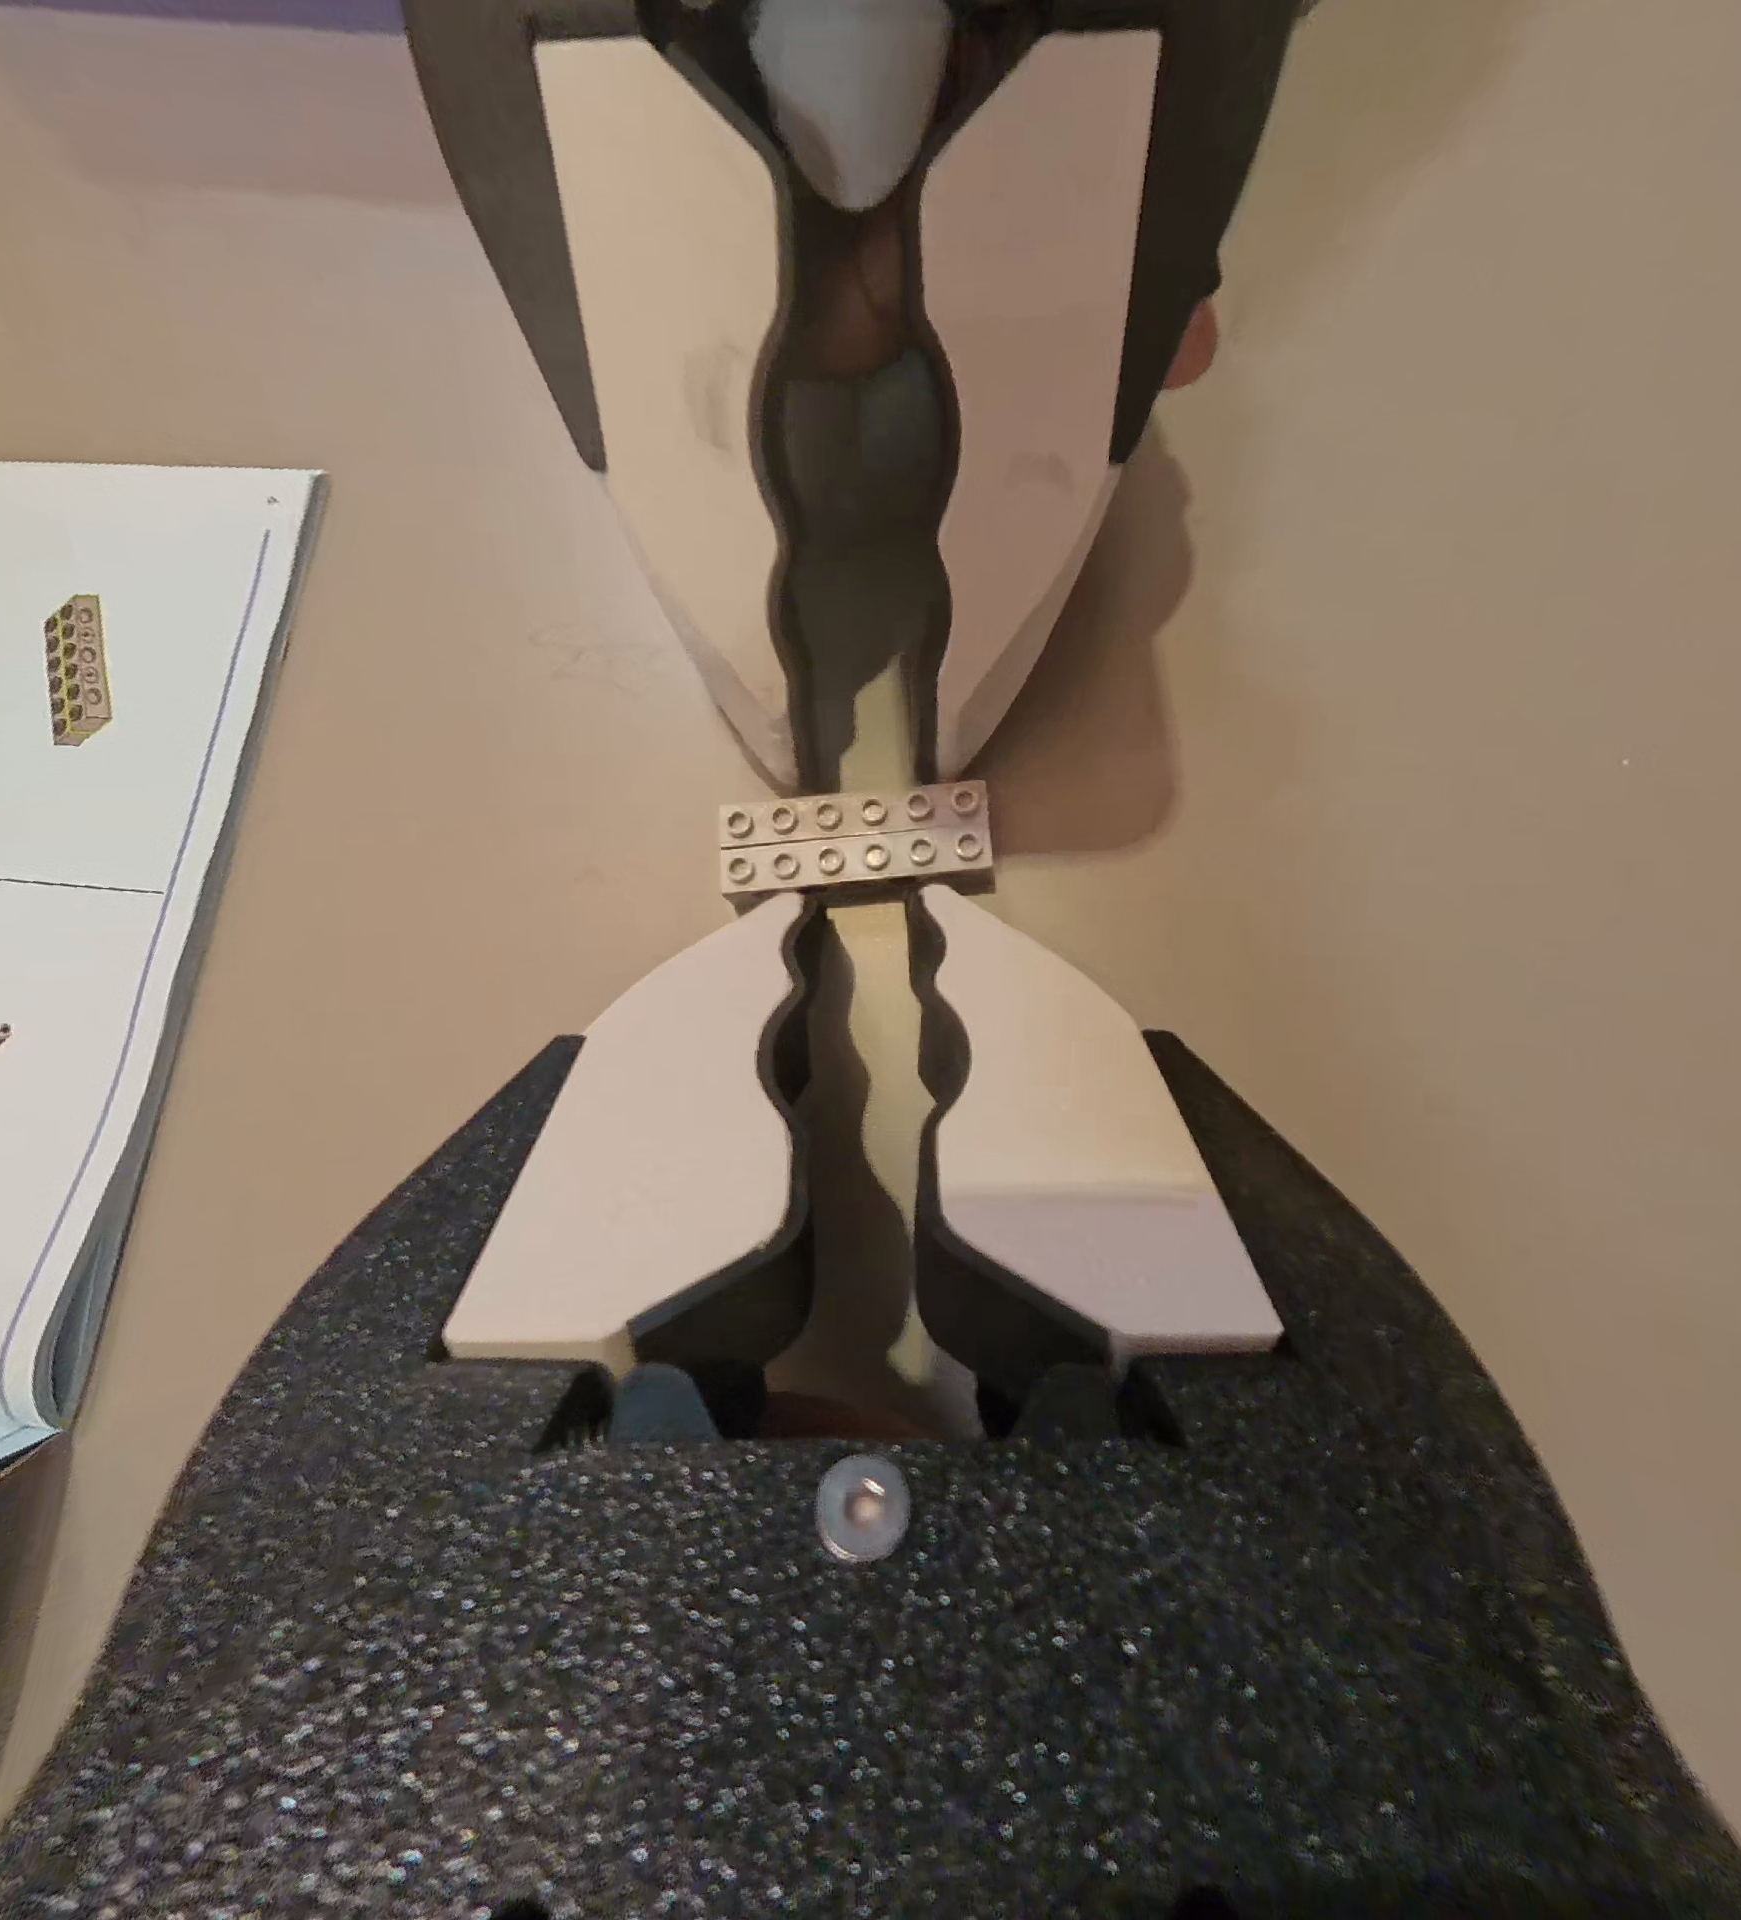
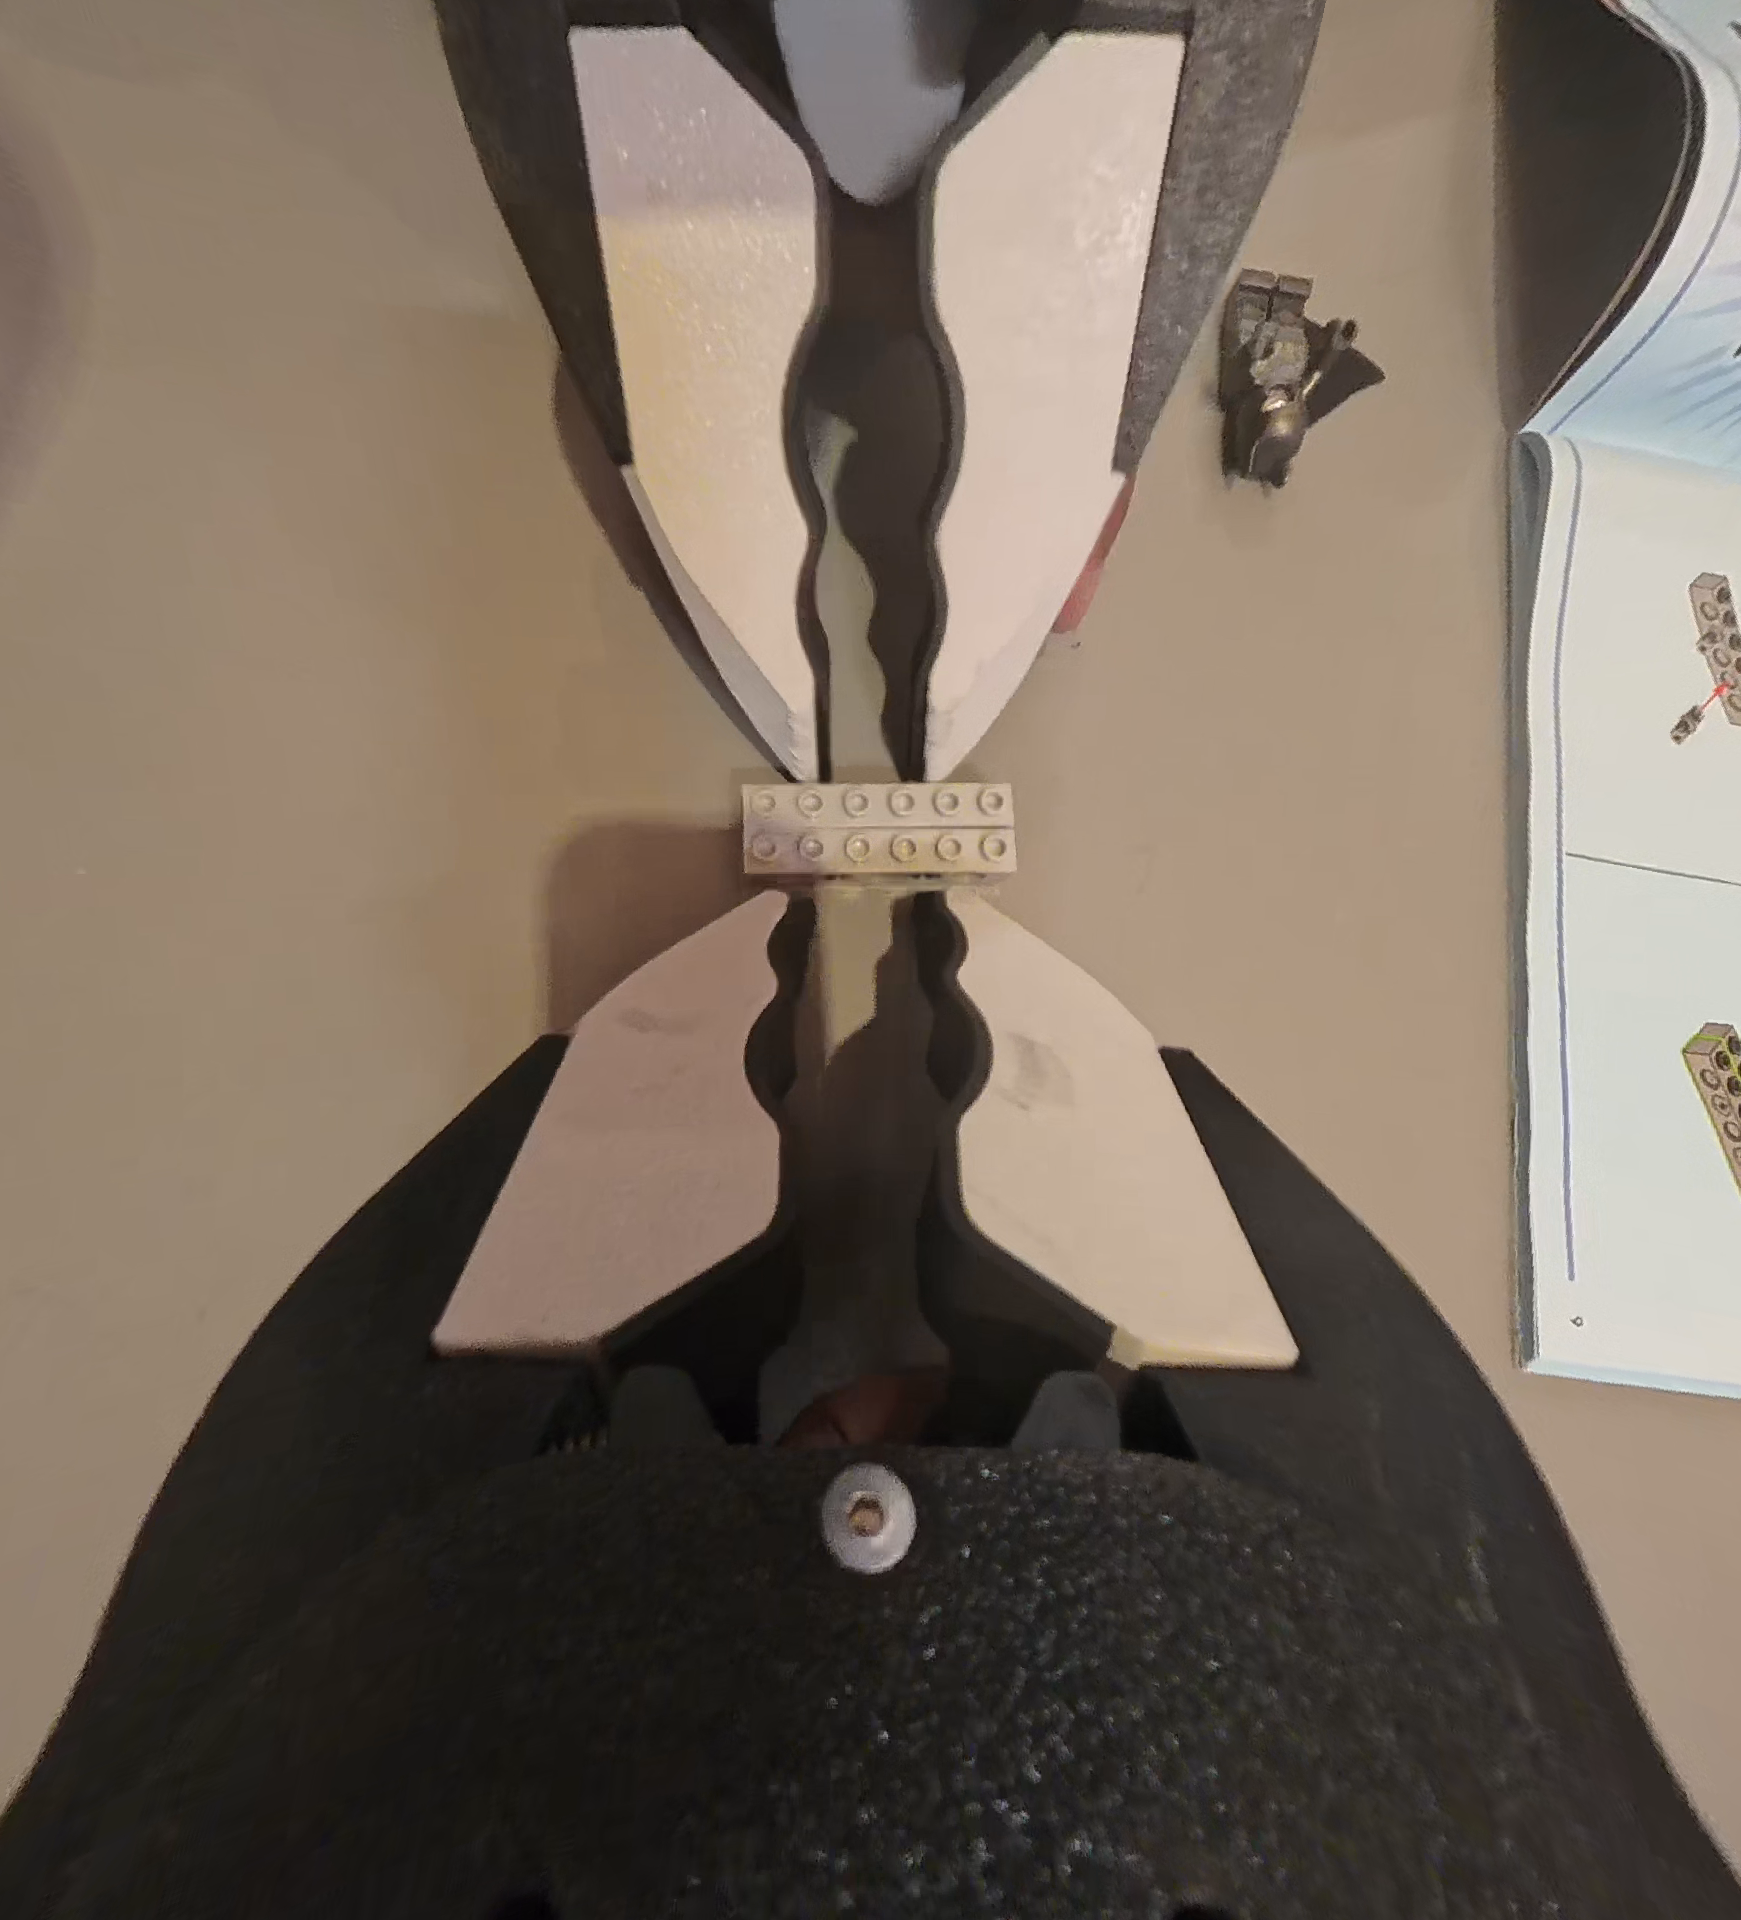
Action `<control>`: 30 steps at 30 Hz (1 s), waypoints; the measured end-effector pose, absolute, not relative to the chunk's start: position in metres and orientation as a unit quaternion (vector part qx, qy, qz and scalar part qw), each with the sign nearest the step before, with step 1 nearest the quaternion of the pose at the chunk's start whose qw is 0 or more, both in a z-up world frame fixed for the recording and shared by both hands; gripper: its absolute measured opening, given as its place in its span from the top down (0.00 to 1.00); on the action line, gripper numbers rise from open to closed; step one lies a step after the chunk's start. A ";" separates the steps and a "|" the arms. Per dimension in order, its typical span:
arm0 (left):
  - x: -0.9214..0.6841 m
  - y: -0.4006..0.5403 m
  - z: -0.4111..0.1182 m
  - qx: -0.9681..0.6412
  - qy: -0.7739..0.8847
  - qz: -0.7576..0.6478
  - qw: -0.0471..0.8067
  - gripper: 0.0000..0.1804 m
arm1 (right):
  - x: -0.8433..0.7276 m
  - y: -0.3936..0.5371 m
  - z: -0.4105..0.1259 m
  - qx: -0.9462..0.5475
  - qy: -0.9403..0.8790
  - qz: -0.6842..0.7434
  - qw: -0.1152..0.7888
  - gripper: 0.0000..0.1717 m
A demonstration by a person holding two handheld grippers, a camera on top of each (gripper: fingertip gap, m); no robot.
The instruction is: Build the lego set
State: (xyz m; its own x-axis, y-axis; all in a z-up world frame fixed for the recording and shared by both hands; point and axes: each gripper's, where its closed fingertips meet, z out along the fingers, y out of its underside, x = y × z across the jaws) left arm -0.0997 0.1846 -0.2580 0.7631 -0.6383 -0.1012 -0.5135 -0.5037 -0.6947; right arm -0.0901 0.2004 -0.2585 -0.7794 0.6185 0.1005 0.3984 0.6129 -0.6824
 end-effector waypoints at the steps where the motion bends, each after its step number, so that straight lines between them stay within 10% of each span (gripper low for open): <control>1: -0.100 0.184 -0.258 -0.863 0.333 -0.084 0.370 0.90 | -0.090 0.202 -0.258 -0.290 -0.882 0.333 0.165 0.87; 30: -0.099 0.190 -0.257 -0.861 0.339 -0.071 0.372 0.87 | -0.094 0.200 -0.257 -0.274 -0.886 0.332 0.173 0.86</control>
State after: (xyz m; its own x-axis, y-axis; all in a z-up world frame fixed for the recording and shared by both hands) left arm -0.0987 0.1903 -0.2568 0.7599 -0.6370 -0.1298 -0.5308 -0.4927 -0.6896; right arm -0.0937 0.1997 -0.2568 -0.7899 0.6007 0.1234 0.3712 0.6286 -0.6835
